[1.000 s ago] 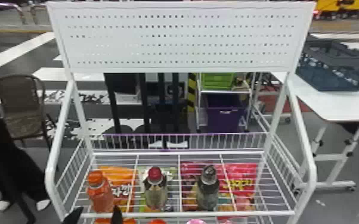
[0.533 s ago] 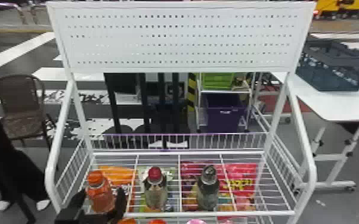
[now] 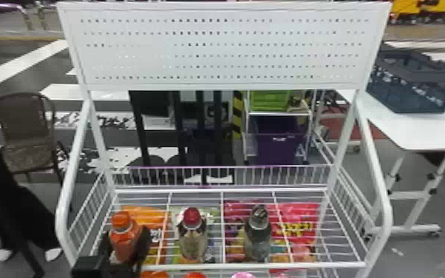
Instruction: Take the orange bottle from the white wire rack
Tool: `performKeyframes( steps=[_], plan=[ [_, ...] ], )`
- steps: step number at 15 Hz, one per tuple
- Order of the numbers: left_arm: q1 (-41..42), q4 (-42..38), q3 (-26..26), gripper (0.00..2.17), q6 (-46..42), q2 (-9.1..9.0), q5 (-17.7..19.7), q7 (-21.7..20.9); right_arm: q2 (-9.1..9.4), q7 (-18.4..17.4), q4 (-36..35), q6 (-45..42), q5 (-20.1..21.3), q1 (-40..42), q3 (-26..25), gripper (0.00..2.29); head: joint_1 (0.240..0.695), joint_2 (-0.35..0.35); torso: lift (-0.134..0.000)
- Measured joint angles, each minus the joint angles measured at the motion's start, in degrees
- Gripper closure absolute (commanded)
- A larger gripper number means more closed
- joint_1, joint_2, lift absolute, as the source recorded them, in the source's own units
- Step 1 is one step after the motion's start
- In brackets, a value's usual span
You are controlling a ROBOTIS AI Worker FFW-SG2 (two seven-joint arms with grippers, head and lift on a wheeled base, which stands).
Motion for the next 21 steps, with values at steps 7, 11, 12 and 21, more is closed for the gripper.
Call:
performKeyframes(
  steps=[7,11,12,21],
  plan=[
    [17.98,-28.97,5.54,2.15,6.54,2.49,0.20,2.72,0.00,0.00,-0.56,3.68,0.95,-1.87,0.63,1.16,0.499,0.000,0.000],
    [30.13,-44.77,9.72,2.15,7.02,2.61,0.24,1.94,0.00,0.00,-0.57,4.22,1.33,-2.34,1.37,1.16,0.499,0.000,0.000],
    [32.36,-47.14,10.21,2.15,7.01,2.61,0.13,1.92,0.00,0.00,-0.57,4.24,1.38,-2.38,1.55,1.16,0.499,0.000,0.000],
    [40.73,-52.86,13.11,2.15,6.89,2.44,-2.02,1.77,0.00,0.00,-0.54,4.03,1.42,-2.08,1.95,1.16,0.499,0.000,0.000]
  ],
)
